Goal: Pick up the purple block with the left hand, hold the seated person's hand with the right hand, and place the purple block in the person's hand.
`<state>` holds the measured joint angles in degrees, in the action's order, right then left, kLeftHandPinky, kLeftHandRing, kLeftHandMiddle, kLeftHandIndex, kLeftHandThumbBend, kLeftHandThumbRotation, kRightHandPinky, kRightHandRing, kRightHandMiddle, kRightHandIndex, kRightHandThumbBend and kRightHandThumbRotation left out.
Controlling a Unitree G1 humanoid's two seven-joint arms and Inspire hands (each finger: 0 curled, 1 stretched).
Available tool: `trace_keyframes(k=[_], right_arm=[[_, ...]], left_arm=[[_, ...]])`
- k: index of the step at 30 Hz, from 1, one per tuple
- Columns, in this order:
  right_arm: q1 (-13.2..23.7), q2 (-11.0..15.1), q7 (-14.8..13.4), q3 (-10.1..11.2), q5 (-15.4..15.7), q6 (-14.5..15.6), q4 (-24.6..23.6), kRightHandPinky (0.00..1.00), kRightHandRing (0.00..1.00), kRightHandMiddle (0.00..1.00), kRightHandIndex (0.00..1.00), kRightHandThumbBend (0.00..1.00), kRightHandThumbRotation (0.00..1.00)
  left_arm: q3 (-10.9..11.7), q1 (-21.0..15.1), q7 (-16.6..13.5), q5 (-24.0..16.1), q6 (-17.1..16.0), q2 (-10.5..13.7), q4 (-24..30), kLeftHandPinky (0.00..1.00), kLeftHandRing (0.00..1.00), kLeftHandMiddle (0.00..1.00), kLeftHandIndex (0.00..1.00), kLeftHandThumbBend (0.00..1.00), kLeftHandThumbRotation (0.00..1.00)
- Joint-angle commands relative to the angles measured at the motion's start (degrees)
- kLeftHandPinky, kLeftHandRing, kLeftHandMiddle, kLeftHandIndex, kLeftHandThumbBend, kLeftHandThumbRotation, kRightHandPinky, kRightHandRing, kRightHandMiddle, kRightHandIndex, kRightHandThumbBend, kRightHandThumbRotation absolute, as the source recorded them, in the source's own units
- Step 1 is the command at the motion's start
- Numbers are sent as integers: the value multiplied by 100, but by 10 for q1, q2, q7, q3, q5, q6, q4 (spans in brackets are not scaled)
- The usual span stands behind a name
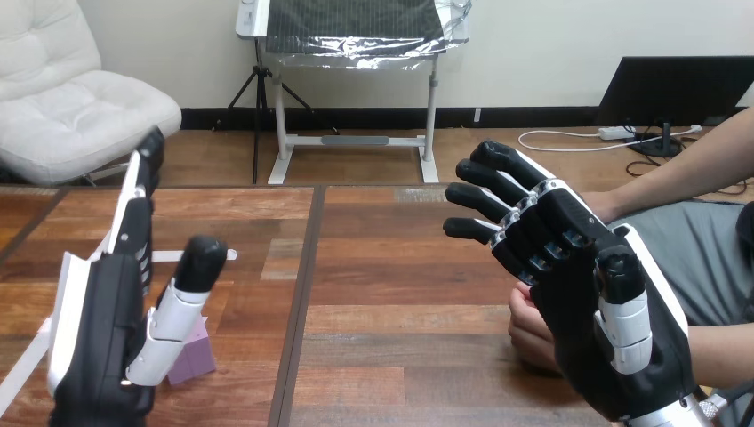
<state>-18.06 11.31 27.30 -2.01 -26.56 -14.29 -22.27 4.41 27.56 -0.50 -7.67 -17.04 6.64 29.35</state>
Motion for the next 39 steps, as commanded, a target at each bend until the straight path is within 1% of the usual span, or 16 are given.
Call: trace_keyframes(k=[1,5,9,10,11,12,15,19,23,26,32,34,39], right_arm=[[20,-3,-4,7,4,-2,-23,78,86,87,87,90,81],[21,-3,-2,7,4,-5,-21,78,86,87,87,90,81],[22,-4,-1,7,4,-7,-19,78,86,87,87,89,81],[22,-4,0,8,3,-7,-18,78,86,87,87,89,81],[22,-4,0,8,3,-6,-18,78,86,87,87,89,81],[23,-4,0,8,2,-5,-18,78,86,87,87,89,81],[23,-4,-1,8,2,-4,-18,78,86,87,87,90,81],[24,-4,-1,8,2,-3,-18,78,86,87,87,90,81],[26,-5,0,8,1,-3,-16,78,86,87,87,89,81],[27,-5,-1,8,2,-3,-16,78,86,87,87,89,81],[29,-6,-3,6,5,-3,-16,78,85,87,87,89,81],[30,-7,-3,6,6,-3,-17,78,85,87,87,89,81],[30,-7,-4,5,4,-1,-17,77,85,87,87,89,81]], left_arm=[[17,-38,-9,-18,-13,9,-22,100,100,99,96,82,95],[25,-44,-8,-28,-14,18,-39,99,100,98,96,82,95],[32,-53,-10,-41,-25,26,-60,98,99,98,95,77,94],[33,-54,-10,-43,-28,27,-64,96,98,98,95,76,93],[36,-57,-13,-54,-28,32,-70,95,98,98,95,75,93],[38,-59,-16,-62,-29,34,-74,91,96,97,95,72,93],[42,-64,-20,-78,-24,39,-84,85,95,96,94,71,93],[45,-71,-22,-87,-19,44,-98,81,93,96,94,70,92],[49,-80,-20,-98,-14,56,-115,79,93,95,93,70,90],[51,-86,-15,-102,-6,66,-125,81,95,97,94,68,89],[54,-98,-6,-109,10,83,-144,90,98,98,96,67,86],[54,-103,-3,-108,12,88,-151,91,99,99,96,66,84],[55,-117,0,-124,13,109,-176,95,100,99,97,62,80]])
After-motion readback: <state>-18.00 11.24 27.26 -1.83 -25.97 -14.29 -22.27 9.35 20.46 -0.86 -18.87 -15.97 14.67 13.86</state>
